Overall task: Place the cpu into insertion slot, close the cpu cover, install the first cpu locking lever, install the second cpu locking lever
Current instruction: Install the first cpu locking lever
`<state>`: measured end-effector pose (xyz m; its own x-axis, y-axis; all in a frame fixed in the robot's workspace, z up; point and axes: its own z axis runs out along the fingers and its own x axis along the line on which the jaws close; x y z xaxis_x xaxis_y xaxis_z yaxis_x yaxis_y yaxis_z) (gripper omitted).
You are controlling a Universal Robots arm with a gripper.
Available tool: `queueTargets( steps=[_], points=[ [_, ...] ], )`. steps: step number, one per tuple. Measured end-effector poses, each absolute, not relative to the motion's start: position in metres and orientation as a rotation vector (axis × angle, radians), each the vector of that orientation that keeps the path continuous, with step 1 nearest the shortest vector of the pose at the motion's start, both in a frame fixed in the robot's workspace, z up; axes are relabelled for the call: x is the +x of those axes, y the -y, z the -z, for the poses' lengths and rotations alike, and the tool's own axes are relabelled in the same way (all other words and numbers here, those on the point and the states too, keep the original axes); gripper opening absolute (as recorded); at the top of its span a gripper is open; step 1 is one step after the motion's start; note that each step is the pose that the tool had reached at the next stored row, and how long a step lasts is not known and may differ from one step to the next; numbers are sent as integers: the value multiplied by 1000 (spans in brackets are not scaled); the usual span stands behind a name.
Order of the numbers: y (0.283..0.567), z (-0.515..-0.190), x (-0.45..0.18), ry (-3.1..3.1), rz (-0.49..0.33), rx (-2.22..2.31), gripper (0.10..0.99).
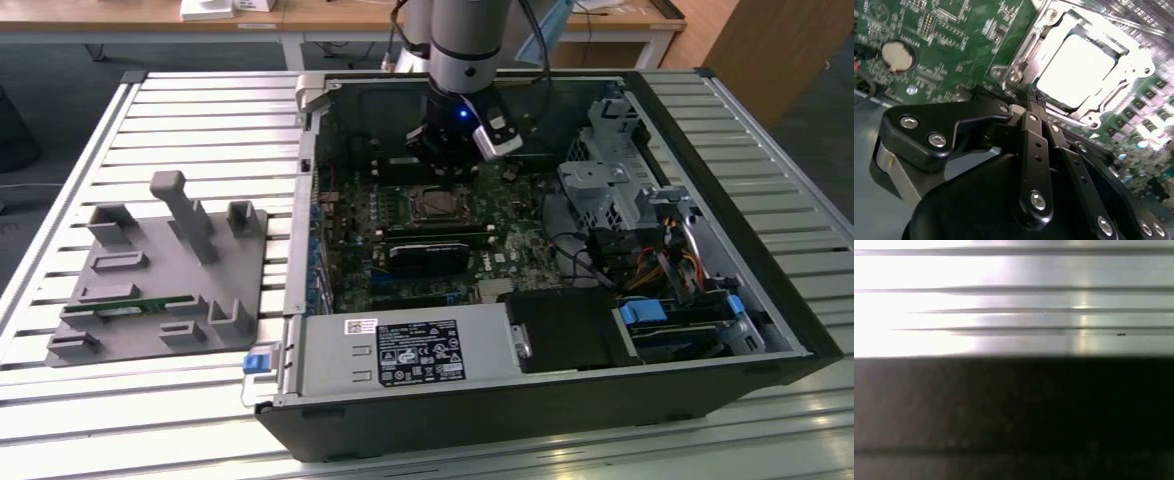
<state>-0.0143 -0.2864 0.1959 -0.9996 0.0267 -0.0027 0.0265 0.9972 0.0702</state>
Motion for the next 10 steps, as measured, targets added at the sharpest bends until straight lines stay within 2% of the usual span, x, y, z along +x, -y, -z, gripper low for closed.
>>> queueTargets(
  steps=[10],
  points=[
    [286,-216,-14,-3136,-123,42,106]
  ],
)
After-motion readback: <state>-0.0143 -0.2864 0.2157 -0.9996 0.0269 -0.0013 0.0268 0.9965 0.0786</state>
